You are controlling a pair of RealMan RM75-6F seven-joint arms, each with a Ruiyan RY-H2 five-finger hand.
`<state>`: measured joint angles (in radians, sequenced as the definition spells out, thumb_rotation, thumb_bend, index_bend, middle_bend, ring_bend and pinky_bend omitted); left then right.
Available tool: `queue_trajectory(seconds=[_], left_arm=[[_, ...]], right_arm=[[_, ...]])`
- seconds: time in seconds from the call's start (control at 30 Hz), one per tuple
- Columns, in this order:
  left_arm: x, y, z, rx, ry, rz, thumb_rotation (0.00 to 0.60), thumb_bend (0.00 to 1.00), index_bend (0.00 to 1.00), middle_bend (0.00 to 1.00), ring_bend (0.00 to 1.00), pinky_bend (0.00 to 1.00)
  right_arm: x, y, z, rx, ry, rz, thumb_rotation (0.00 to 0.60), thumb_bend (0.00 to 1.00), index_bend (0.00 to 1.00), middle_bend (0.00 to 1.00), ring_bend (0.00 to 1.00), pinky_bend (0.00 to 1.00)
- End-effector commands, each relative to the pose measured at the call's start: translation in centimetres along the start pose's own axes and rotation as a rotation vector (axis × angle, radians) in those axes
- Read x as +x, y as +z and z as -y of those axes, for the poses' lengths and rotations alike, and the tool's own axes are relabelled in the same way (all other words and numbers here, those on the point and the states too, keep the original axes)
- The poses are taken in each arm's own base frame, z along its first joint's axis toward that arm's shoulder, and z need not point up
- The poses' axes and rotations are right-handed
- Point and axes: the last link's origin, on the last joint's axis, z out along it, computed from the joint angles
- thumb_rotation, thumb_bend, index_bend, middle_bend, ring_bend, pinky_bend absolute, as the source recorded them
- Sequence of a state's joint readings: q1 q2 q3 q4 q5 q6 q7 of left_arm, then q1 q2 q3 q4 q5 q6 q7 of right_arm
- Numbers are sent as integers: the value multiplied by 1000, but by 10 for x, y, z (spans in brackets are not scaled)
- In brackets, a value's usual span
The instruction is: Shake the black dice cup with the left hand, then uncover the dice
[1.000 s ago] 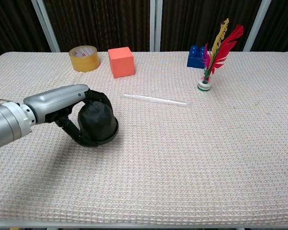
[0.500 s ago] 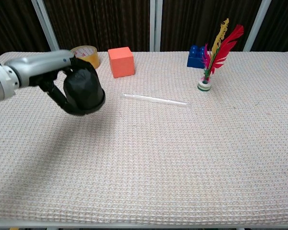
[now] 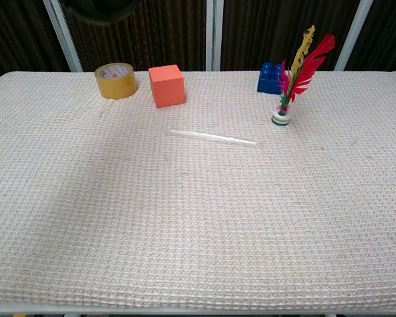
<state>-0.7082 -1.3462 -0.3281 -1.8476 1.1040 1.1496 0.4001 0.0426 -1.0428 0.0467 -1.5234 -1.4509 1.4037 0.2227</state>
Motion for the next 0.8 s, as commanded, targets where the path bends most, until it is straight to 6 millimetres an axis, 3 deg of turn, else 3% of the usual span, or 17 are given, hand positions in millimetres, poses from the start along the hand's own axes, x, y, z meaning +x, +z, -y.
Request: queue_trajectory(seconds=[0.03, 0.13, 0.23, 0.3, 0.4, 0.43, 0.5, 0.63, 0.7, 0.8], left_arm=[[-98, -27, 66, 215, 2, 478, 600, 240, 515, 555, 309, 320], [-72, -7, 51, 177, -9, 360, 600, 242, 516, 555, 309, 314], [-13, 13, 13, 52, -1, 117, 600, 242, 516, 554, 309, 313], [27, 15, -16, -44, -3, -64, 600, 241, 516, 551, 309, 309], [55, 7, -36, -113, -27, -185, 600, 240, 516, 548, 309, 303], [54, 5, -36, -106, -40, -174, 600, 239, 516, 548, 309, 302], [34, -1, -22, -55, -40, -69, 600, 239, 516, 548, 309, 299], [-37, -12, 22, 89, -32, 262, 600, 239, 516, 553, 309, 289], [-61, -14, 42, 147, -34, 387, 600, 240, 516, 559, 309, 284], [-67, -7, 51, 179, -72, 409, 600, 239, 515, 559, 309, 280]], right_arm=[[3, -1, 0, -3, -2, -13, 600, 166, 0, 9, 0, 0], [5, -1, -2, -11, -4, -19, 600, 166, 0, 8, 0, 0], [3, -1, -2, -14, -4, -14, 600, 166, 0, 9, 0, 0], [1, -1, -1, -11, -4, -5, 600, 166, 0, 9, 0, 0], [0, 0, -1, -5, -4, 1, 600, 166, 0, 9, 0, 0], [0, 0, -1, -5, -3, 1, 600, 166, 0, 9, 0, 0], [0, 0, -2, -7, -1, 0, 600, 166, 0, 9, 0, 0], [0, 0, -3, -10, -1, 0, 600, 166, 0, 9, 0, 0], [0, 0, -2, -9, -3, -1, 600, 166, 0, 9, 0, 0], [1, 0, -3, -11, -2, -7, 600, 167, 0, 9, 0, 0]])
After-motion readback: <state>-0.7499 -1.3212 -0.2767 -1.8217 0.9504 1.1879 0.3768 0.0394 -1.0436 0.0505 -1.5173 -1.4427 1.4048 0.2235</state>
